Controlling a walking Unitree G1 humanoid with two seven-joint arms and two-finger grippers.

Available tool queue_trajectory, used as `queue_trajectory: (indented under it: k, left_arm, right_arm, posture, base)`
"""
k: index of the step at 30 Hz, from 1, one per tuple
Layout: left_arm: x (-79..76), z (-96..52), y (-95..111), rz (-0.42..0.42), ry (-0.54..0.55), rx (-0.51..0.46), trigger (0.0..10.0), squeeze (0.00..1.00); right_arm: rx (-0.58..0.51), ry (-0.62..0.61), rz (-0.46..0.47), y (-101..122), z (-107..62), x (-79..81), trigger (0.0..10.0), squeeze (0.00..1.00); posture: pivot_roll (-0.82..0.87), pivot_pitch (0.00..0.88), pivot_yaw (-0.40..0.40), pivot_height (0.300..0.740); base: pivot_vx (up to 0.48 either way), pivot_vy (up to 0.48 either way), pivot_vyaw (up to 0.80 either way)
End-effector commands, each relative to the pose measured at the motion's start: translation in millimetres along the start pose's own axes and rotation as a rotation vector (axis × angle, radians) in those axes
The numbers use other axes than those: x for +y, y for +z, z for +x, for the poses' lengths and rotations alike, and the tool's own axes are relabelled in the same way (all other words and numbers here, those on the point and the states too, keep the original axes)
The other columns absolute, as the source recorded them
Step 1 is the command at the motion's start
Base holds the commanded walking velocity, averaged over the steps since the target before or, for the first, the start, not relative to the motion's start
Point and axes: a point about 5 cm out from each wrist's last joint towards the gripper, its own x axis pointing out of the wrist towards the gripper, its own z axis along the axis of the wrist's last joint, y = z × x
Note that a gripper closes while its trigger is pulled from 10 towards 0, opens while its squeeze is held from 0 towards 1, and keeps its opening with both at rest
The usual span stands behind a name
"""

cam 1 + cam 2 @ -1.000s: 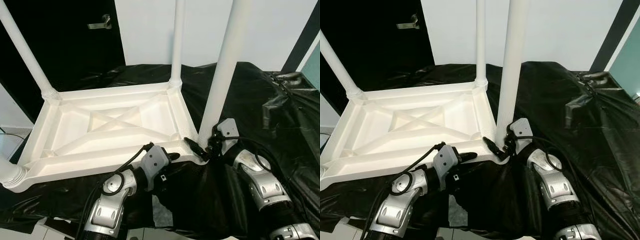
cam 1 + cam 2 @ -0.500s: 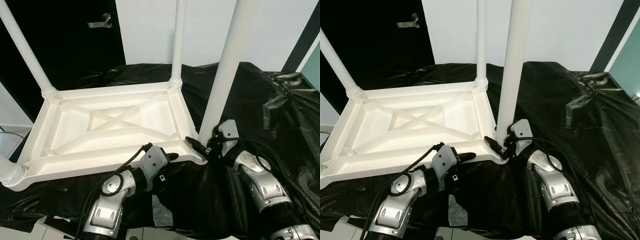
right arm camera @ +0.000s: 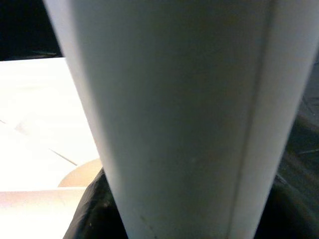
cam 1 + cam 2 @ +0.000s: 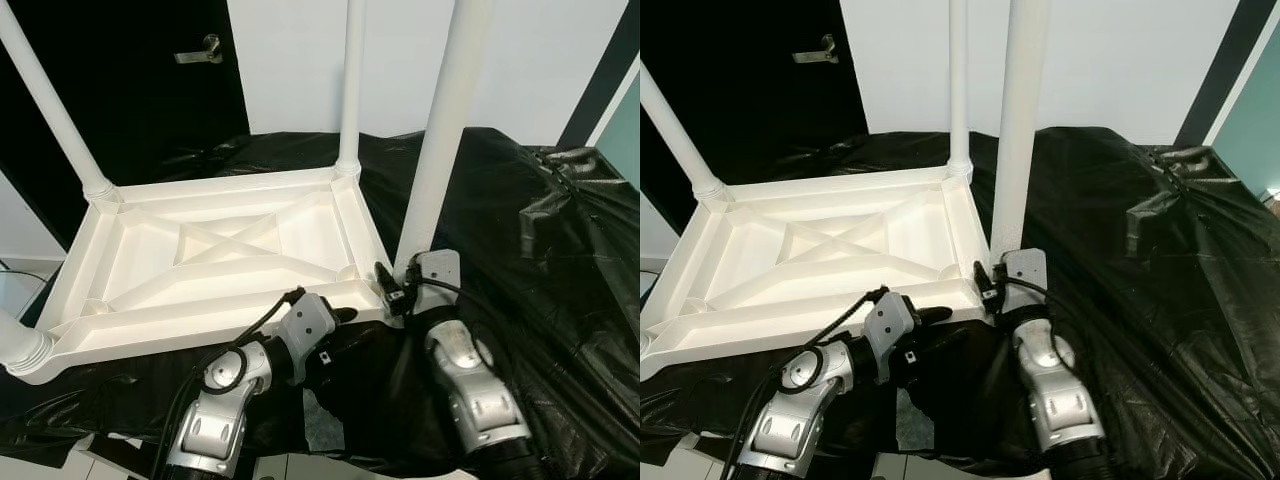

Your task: Building children table

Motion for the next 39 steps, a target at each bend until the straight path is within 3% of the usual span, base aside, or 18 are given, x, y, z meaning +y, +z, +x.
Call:
queue_trajectory:
  k: [1, 8, 9, 21, 22, 28, 32, 39]
  left_arm:
    - [6.6, 0.1, 1, 0.003, 0.135, 0.006, 10.0, 0.00]
    - [6.8, 0.4, 1, 0.007, 0.128, 0.007, 10.0, 0.00]
    - [7.2, 0.4, 1, 0.008, 0.131, 0.005, 10.0, 0.00]
    - [5.3, -0.4, 1, 0.002, 0.136, 0.007, 10.0, 0.00]
    - [5.2, -0.4, 1, 0.002, 0.136, 0.007, 10.0, 0.00]
    - [5.4, -0.5, 0, 0.002, 0.136, 0.007, 10.0, 0.00]
    - [5.3, -0.4, 0, 0.003, 0.134, 0.008, 10.0, 0.00]
    - [5.8, 0.6, -1, 0.004, 0.126, 0.009, 10.0, 0.00]
  right_arm:
    - [0.048, 0.026, -0.019, -9, -3.6, 5.1, 10.0, 0.00]
    - [0.042, 0.031, -0.015, -8, -4.5, 5.7, 10.0, 0.00]
    - [0.025, 0.046, -0.010, -5, -5.2, 7.0, 10.0, 1.00]
    - [-0.047, 0.147, -0.022, 4, -16.5, -9.4, 10.0, 1.00]
    - [-0.047, 0.195, -0.025, 4, -18.8, -14.7, 10.0, 0.00]
    - [-0.041, 0.344, -0.061, 1, -22.0, -33.2, 10.0, 0.00]
    - [-0.033, 0.377, -0.082, 0, -20.0, -37.6, 10.0, 0.00]
    - [-0.026, 0.462, -0.145, 1, -5.4, -43.0, 10.0, 0.00]
  posture:
    - [0.04, 0.000, 0.023, 0.740]
    - [0.04, 0.000, 0.023, 0.740]
    - [0.04, 0.000, 0.021, 0.740]
    - [0.04, 0.000, 0.016, 0.740]
    - [0.04, 0.000, 0.016, 0.740]
    - [0.03, 0.000, 0.020, 0.740]
    - [0.03, 0.000, 0.020, 0.740]
    - [0.03, 0.000, 0.026, 0.740]
  base:
    - [0.000, 0.000, 0.00]
    - [0.000, 0.000, 0.00]
    - [0.000, 0.000, 0.00]
    - [0.000, 0.000, 0.00]
    - [0.000, 0.000, 0.00]
    - [0.000, 0.000, 0.00]
    - [0.000, 0.000, 0.00]
    - [0.000, 0.000, 0.00]
